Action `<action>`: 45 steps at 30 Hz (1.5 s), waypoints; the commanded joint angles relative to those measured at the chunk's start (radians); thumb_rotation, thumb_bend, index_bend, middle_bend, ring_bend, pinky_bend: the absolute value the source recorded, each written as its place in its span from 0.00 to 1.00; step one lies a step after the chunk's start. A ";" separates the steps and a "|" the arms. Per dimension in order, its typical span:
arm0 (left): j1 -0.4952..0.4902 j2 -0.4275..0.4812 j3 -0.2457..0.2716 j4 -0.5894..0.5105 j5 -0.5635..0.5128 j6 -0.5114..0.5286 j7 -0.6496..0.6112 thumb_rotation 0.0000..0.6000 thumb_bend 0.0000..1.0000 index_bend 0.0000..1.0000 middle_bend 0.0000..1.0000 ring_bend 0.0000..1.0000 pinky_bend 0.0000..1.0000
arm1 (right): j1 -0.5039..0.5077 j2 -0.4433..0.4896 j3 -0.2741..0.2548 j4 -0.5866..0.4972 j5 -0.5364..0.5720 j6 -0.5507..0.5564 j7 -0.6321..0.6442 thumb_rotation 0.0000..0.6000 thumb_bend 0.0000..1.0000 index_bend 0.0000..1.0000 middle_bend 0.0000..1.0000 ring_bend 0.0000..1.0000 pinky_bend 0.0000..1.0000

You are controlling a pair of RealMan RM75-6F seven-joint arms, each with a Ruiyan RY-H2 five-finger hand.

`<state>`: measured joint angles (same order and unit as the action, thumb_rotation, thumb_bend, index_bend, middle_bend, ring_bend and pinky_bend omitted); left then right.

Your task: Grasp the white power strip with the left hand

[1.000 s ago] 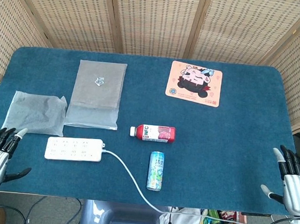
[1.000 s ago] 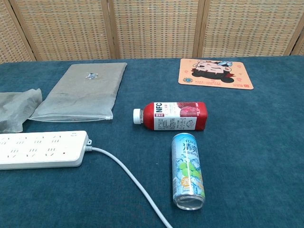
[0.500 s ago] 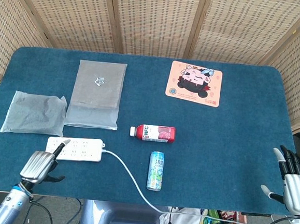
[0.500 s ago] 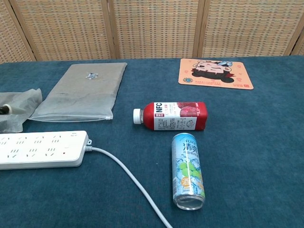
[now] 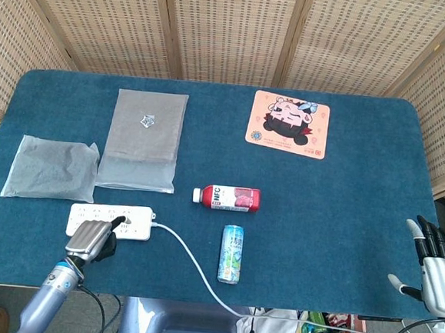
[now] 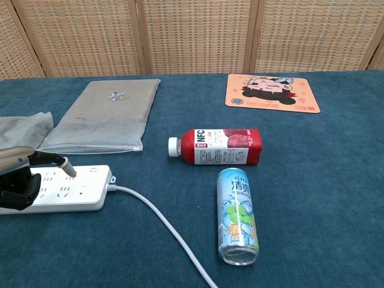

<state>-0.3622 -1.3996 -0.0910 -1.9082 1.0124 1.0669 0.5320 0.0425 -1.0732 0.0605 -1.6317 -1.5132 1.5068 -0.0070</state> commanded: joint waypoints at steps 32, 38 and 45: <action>-0.100 -0.085 0.029 0.069 -0.164 0.019 0.034 1.00 1.00 0.25 1.00 1.00 0.93 | 0.002 0.008 0.004 0.000 0.016 -0.009 0.022 1.00 0.00 0.00 0.00 0.00 0.00; -0.104 -0.081 0.028 0.068 -0.162 0.021 0.003 1.00 1.00 0.25 1.00 1.00 0.93 | 0.001 0.009 0.003 -0.001 0.013 -0.007 0.022 1.00 0.00 0.00 0.00 0.00 0.00; -0.033 -0.004 -0.002 -0.001 0.072 0.163 -0.178 1.00 1.00 0.25 1.00 1.00 0.91 | 0.003 0.008 0.003 -0.001 0.012 -0.009 0.022 1.00 0.00 0.00 0.00 0.00 0.00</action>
<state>-0.4340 -1.4485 -0.0764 -1.8692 0.9836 1.1574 0.4393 0.0449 -1.0651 0.0637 -1.6325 -1.5010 1.4982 0.0155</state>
